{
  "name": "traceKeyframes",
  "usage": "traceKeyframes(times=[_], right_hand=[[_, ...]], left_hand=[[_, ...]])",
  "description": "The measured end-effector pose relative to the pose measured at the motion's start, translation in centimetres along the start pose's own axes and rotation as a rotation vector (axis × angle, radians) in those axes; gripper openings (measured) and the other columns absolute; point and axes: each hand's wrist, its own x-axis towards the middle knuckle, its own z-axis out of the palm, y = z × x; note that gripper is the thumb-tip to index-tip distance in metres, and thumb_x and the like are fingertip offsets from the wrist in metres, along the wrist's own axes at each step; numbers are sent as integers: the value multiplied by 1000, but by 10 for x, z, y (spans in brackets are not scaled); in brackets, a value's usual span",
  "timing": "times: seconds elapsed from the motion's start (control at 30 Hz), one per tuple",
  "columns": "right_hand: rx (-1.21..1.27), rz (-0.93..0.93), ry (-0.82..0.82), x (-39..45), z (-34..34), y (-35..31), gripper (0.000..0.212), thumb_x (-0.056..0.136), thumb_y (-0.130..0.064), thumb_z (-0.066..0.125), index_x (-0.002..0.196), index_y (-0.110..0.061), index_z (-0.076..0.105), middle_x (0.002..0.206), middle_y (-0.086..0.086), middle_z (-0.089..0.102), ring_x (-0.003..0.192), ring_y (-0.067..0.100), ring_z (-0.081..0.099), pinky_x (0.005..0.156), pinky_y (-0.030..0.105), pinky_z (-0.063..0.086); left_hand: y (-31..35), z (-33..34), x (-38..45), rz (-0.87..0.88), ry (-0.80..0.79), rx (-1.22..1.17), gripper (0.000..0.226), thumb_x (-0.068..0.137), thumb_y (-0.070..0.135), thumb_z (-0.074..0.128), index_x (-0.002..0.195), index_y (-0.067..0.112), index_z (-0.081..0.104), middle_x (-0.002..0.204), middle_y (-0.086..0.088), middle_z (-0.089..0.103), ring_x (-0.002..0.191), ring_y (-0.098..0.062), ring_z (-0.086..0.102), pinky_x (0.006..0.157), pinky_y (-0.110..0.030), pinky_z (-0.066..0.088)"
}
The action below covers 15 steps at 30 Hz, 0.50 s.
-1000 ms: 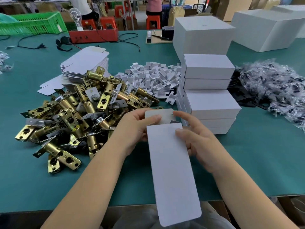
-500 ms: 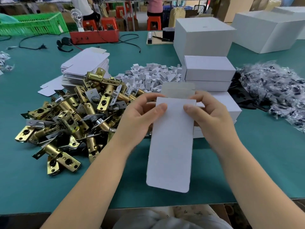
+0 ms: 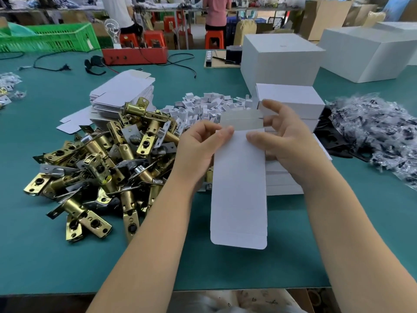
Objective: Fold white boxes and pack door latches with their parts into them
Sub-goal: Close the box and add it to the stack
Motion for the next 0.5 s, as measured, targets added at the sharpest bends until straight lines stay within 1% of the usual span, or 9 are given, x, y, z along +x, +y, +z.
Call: traceKeyframes(times=[0.03,0.07,0.13,0.17,0.2,0.27,0.33,0.43,0.5], right_hand=[[-26,27,-34,3,-2,-2,76,67,-28,74,135,-31,40,108,-4,65,91,17,70,73,39,58],[-34,43,-67,6,-4,-5,78,69,-25,76,138,-28,40,110,-2,65,92,18,70,71,38,58],[-5,20,-127,13,-5,-10,58,76,-13,78,126,-26,53,107,1,66,88,18,69,62,32,57],[19,9,-144,16,-4,-12,49,78,-9,76,119,-28,57,104,2,65,87,17,69,59,29,56],[43,6,-149,20,-4,-13,45,78,-7,75,115,-28,58,102,3,64,86,17,69,59,29,56],[88,19,-156,28,-5,-16,44,76,-8,75,113,-25,59,100,6,64,84,19,69,59,30,56],[140,39,-169,32,-8,-17,37,81,-5,71,110,-23,58,98,6,65,80,20,69,58,32,55],[186,71,-172,33,-9,-11,26,86,-2,65,100,-23,59,89,2,64,73,22,67,56,35,57],[156,75,-163,31,-8,-6,21,87,-3,63,94,-22,58,82,1,61,65,19,64,53,33,56]], left_hand=[[-1,0,-1,2,21,-20,8,75,25,76,76,28,70,72,6,67,66,-9,64,57,-24,52],[-2,-1,-1,8,41,-41,16,77,21,76,89,27,68,77,6,70,70,-10,67,59,-24,54],[0,-2,1,7,42,-89,36,86,12,71,117,22,56,88,2,75,79,-13,71,64,-25,56],[2,-3,3,-6,32,-96,40,89,11,68,124,20,52,92,1,76,83,-15,72,66,-26,57],[6,-3,6,-30,18,-85,40,90,13,68,126,20,54,97,-2,76,86,-17,72,68,-28,57],[17,-3,14,-98,-24,8,36,88,23,67,124,21,63,105,-11,74,88,-21,71,68,-34,58],[26,-3,22,-131,-69,112,29,86,29,66,113,22,71,100,-10,74,82,-20,70,62,-32,56],[21,-1,25,-143,-55,112,25,88,27,66,110,15,70,93,-8,72,76,-18,68,62,-30,54],[11,0,21,-178,-32,62,19,88,26,66,103,13,70,88,-8,71,73,-17,66,64,-29,53]])
